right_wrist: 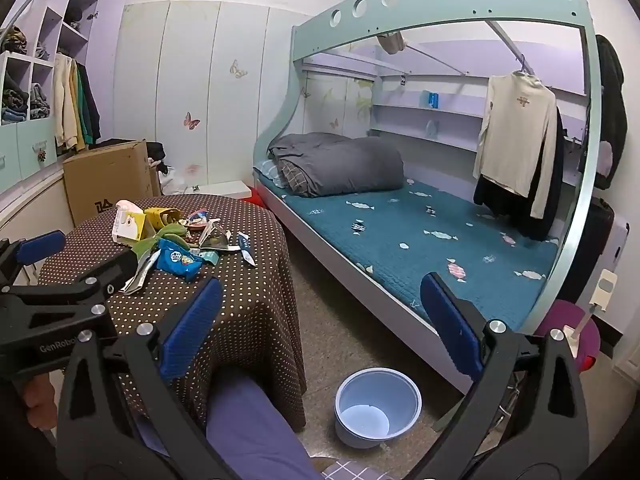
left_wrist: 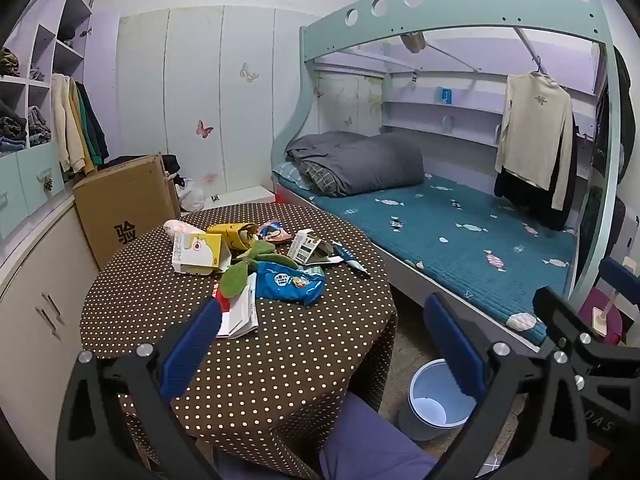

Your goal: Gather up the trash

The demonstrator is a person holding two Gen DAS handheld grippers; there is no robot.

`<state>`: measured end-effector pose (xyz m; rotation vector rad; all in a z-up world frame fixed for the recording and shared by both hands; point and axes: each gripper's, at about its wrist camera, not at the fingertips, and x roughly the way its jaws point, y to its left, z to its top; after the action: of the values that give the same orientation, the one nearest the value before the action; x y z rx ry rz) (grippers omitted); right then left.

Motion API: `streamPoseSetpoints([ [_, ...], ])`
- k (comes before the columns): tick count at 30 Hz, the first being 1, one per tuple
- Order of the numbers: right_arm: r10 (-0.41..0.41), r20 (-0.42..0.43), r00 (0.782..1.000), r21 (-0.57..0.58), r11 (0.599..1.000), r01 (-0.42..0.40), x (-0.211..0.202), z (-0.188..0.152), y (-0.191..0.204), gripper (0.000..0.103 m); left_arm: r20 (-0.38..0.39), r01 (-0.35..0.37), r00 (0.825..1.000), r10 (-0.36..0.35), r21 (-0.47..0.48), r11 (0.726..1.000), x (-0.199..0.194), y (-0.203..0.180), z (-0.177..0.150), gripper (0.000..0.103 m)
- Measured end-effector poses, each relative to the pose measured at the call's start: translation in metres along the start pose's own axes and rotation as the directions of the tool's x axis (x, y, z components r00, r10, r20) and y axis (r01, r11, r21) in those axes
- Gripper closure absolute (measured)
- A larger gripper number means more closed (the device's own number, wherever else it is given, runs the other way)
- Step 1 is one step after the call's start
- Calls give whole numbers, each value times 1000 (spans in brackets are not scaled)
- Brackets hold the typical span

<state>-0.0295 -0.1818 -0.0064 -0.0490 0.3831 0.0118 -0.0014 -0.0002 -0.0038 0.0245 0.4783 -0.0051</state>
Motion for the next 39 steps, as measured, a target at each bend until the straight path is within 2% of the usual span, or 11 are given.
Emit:
streamPoseSetpoints([
  [39,-7,-31,1000,20,1000,7,5,-6,-4,6,-23,-7,1000,7,-6,1000,3,-6,-3,4],
])
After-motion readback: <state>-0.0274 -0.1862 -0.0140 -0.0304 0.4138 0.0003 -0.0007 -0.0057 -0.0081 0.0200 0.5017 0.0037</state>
